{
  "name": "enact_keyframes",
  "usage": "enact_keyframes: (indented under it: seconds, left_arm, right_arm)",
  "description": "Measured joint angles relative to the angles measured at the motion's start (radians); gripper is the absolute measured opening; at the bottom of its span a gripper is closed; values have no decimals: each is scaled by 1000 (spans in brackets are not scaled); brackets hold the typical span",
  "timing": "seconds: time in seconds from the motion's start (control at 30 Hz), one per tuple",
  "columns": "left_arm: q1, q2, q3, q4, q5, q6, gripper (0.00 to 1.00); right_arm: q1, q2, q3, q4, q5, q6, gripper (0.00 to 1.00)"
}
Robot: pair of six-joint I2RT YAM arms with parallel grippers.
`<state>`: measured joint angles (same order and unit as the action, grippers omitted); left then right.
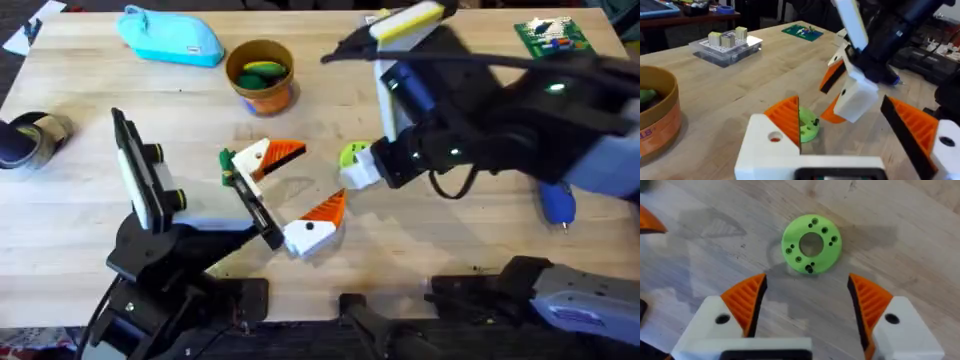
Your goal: Pick up the gripper from the table and insert it into the empty holder that is missing its gripper. Then pick up a screw, insert it into the mounting hole, and use the screwdriver to tighten it. Finally, clean up the table by picking up the vegetable and placing it into the bucket.
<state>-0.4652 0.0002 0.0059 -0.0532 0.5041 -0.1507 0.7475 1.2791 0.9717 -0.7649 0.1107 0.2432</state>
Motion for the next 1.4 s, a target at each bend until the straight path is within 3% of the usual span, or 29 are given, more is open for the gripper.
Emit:
enact_keyframes:
  seconds: [0.07, 0.17, 0.23, 0.3, 0.43, 0.7, 0.97, 1.17, 1.27, 1.4]
  left_arm:
    - [0, 0, 0, 0, 0, 0, 986]
    - [0, 0, 0, 0, 0, 0, 986]
    - [0, 0, 0, 0, 0, 0, 986]
    - [0, 0, 0, 0, 0, 0, 986]
    - [0, 0, 0, 0, 0, 0, 986]
    - [0, 0, 0, 0, 0, 0, 986]
    - [0, 0, 0, 0, 0, 0, 987]
    - [0, 0, 0, 0, 0, 0, 987]
    - [0, 0, 0, 0, 0, 0, 987]
    - [0, 0, 0, 0, 0, 0, 987]
  right_arm:
    - [3, 39, -11, 6, 0, 0, 899]
    - [2, 97, -14, 14, 1, 4, 721]
    - [2, 131, -14, 30, 0, 7, 519]
    - [2, 159, -14, 46, 0, 8, 389]
    - [2, 195, -14, 73, 0, 11, 331]
    - [2, 216, -14, 77, 1, 11, 327]
    - [2, 257, -14, 76, 1, 11, 259]
    - [2, 259, -14, 76, 7, 11, 137]
    - [2, 259, -14, 77, 10, 12, 13]
    - [2, 259, -14, 75, 12, 11, 8]
